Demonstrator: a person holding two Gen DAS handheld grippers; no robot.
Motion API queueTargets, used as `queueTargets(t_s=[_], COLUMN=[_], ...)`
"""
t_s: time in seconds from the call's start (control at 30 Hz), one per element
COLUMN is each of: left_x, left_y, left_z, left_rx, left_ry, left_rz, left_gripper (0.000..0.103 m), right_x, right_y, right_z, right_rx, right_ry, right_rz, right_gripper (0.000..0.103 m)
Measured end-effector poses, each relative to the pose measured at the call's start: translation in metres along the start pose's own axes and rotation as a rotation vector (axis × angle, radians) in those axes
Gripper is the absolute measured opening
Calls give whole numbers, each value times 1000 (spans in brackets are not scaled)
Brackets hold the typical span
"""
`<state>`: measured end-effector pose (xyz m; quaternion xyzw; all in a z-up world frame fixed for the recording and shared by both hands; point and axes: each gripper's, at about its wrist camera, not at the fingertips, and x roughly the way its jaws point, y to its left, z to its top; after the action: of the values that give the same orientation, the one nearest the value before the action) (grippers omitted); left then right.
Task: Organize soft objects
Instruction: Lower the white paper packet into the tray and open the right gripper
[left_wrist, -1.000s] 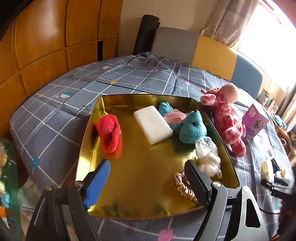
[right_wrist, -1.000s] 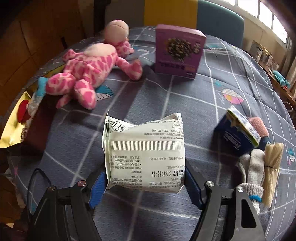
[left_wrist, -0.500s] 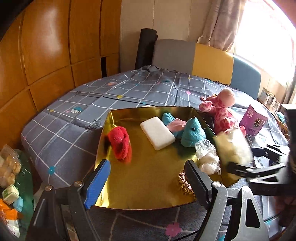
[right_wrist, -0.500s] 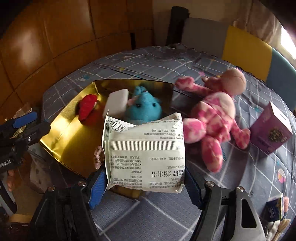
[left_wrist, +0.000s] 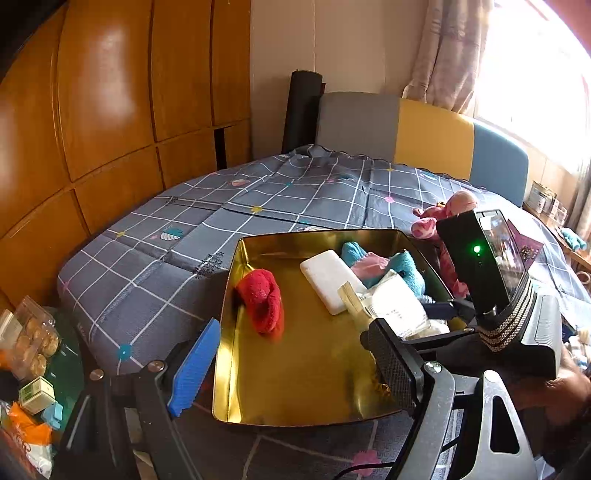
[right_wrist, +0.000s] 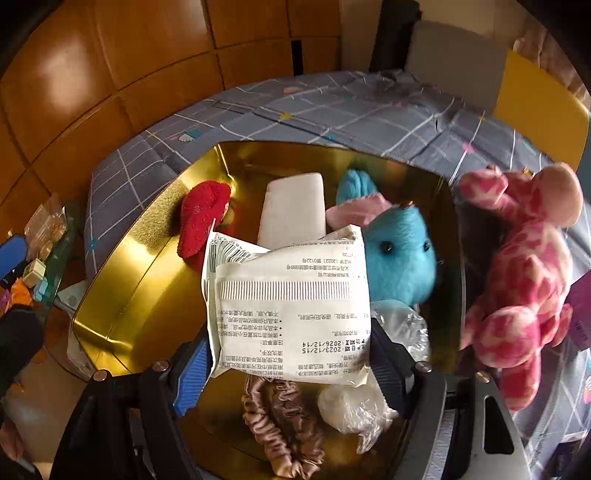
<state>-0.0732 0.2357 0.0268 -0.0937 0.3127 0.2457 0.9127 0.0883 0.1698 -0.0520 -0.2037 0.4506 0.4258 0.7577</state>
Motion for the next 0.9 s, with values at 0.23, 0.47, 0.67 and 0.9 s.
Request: queueTargets(t_s=[0.23, 0.47, 0.67, 0.9], left_x=[2, 1, 0, 1], left_y=[-1, -3, -3, -13], left_z=[-1, -5, -6, -8], left_rx=[2, 4, -1, 25], left_ry=[7, 13, 13, 26], left_rz=[0, -1, -6, -31], left_gripper=[83, 86, 86, 86], right_x=[-5, -14, -34, -76], right_y=[-10, -20, -25, -56], right_z=[-10, -8, -5, -34], right_rx=[66, 138, 147, 160], right_ry=[-16, -32, -84, -133], right_rz=[40, 100, 102, 9], right_gripper=[81, 85, 85, 85])
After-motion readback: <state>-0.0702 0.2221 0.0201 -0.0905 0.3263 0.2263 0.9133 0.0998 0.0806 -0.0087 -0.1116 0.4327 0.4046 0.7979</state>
